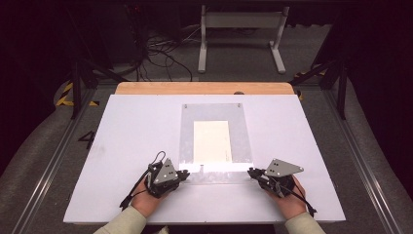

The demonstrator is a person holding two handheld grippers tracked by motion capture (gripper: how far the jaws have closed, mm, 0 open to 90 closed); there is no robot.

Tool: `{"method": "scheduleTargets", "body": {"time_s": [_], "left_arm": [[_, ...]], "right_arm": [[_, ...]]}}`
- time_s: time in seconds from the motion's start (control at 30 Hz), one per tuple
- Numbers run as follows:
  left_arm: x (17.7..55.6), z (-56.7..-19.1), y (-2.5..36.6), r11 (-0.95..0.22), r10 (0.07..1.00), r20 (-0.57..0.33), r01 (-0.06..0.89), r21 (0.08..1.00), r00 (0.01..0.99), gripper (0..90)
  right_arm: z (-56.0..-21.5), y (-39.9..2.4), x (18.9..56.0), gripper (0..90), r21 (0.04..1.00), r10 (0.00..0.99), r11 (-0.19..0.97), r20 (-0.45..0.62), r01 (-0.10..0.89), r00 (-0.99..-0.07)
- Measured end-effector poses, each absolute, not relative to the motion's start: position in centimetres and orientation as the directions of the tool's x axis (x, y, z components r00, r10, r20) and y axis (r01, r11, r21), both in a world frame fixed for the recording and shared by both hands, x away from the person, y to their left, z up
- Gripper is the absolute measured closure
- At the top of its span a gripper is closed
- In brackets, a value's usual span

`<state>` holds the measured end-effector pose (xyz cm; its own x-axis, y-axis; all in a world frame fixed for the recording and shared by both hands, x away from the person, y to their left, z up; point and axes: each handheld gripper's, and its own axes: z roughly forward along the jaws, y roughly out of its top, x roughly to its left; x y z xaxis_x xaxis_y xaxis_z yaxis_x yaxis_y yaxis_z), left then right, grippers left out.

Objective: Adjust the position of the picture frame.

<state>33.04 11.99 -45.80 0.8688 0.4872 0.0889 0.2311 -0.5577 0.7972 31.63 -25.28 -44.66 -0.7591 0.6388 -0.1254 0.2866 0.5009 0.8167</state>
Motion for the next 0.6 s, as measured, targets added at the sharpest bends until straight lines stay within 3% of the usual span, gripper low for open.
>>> {"method": "scheduleTargets", "body": {"time_s": [0.3,0.43,0.5,0.57,0.6], "left_arm": [[33.3,-45.8,12.1,-0.55,0.491,0.071,0.246,0.798,0.868,84.4],[33.3,-45.8,12.3,-0.545,0.489,0.058,0.253,0.799,0.871,84.4],[33.4,-45.8,12.5,-0.533,0.48,0.042,0.253,0.807,0.876,83.8],[33.7,-45.6,13.1,-0.479,0.431,-0.039,0.266,0.837,0.901,64.7],[33.7,-45.6,13.1,-0.479,0.431,-0.039,0.266,0.837,0.901,62.4]], "right_arm": [[-44.3,-25.2,32.2,81.5,0.808,0.606,0.518,-0.117,0.279,-0.787],[-44.0,-25.1,32.7,72.6,0.815,0.579,0.505,-0.076,0.284,-0.812],[-43.9,-24.9,33.0,82.4,0.797,0.591,0.51,-0.052,0.323,-0.805],[-43.8,-24.9,33.1,83.9,0.794,0.59,0.516,-0.056,0.322,-0.806],[-43.8,-24.9,33.1,83.9,0.794,0.59,0.516,-0.056,0.322,-0.806]]}}
